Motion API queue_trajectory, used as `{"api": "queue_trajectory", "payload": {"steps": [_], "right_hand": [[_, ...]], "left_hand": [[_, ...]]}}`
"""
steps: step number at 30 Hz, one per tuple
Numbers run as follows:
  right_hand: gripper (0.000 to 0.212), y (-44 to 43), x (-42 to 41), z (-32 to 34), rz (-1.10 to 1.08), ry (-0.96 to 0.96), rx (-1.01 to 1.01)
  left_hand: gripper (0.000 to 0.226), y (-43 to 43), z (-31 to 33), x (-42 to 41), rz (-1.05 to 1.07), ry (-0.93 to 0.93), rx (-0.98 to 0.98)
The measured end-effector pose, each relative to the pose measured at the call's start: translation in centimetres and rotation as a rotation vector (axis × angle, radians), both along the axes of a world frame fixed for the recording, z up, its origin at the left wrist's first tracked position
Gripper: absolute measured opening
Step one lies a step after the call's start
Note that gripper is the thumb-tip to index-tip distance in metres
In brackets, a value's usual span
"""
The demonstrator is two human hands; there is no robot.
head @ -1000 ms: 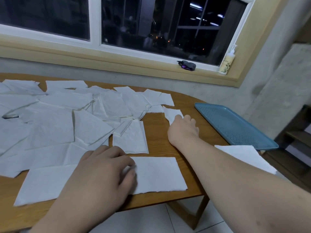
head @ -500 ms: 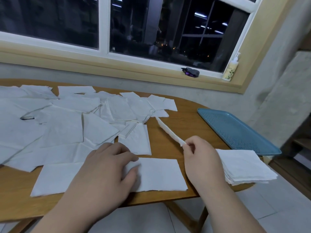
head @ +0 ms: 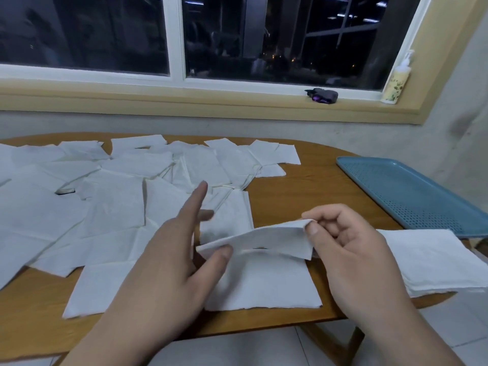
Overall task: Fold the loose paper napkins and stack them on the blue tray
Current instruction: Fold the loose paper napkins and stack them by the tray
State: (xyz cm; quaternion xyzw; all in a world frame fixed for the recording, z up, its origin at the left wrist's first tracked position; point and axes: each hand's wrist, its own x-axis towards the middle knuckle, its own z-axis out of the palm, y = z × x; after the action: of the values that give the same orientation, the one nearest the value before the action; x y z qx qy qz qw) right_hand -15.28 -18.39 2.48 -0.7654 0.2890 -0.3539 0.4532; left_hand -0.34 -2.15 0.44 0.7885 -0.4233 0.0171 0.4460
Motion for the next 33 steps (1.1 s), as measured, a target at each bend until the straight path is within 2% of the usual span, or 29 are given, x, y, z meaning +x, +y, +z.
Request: {"api": "queue_trajectory", "payload": {"steps": [4,6,8,11,13,17,21,27,33], "right_hand": [[0.011,0.1,0.1,0.0,0.033,-0.132,0.234],[0.012,0.1,0.0,-0.1,0.080,-0.106,0.317],[0.026,0.1,-0.3,-0.4,0.155,-0.029,0.340],[0.050,0.1,-0.5,-0.7,0.176,0.035,0.255],[0.056,0.2,-0.6,-0.8,0.175,0.021,0.196],[0.043,0.4,-0.9,-1.2,0.101,0.024,0.047],[0.028,0.3,-0.9,-1.6,0.052,0.112,0.012],[0.023,0.2,-0.8,-2.2,0.030,0.280,-0.094],[0.024,0.0,-0.7,-3.0,0.006,0.382,-0.254]], "left_hand": [[0.063,-0.1,1.0,-1.1,0.045,0.069,-0.051],[0.060,0.0,1.2,-1.4,0.034,0.158,-0.108],[0.059,0.0,1.0,-1.4,0.022,0.222,-0.136],[0.054,0.2,0.8,-1.3,0.009,0.255,-0.149],[0.042,0.3,0.8,-1.1,0.000,0.236,-0.116],[0.027,0.3,0.5,-1.0,-0.007,0.255,-0.083],[0.020,0.4,0.1,-0.6,-0.012,0.144,0.035],[0.026,0.5,-0.2,-0.2,-0.010,0.017,0.134],[0.016,0.4,-1.3,0.2,0.023,-0.125,0.225]]}}
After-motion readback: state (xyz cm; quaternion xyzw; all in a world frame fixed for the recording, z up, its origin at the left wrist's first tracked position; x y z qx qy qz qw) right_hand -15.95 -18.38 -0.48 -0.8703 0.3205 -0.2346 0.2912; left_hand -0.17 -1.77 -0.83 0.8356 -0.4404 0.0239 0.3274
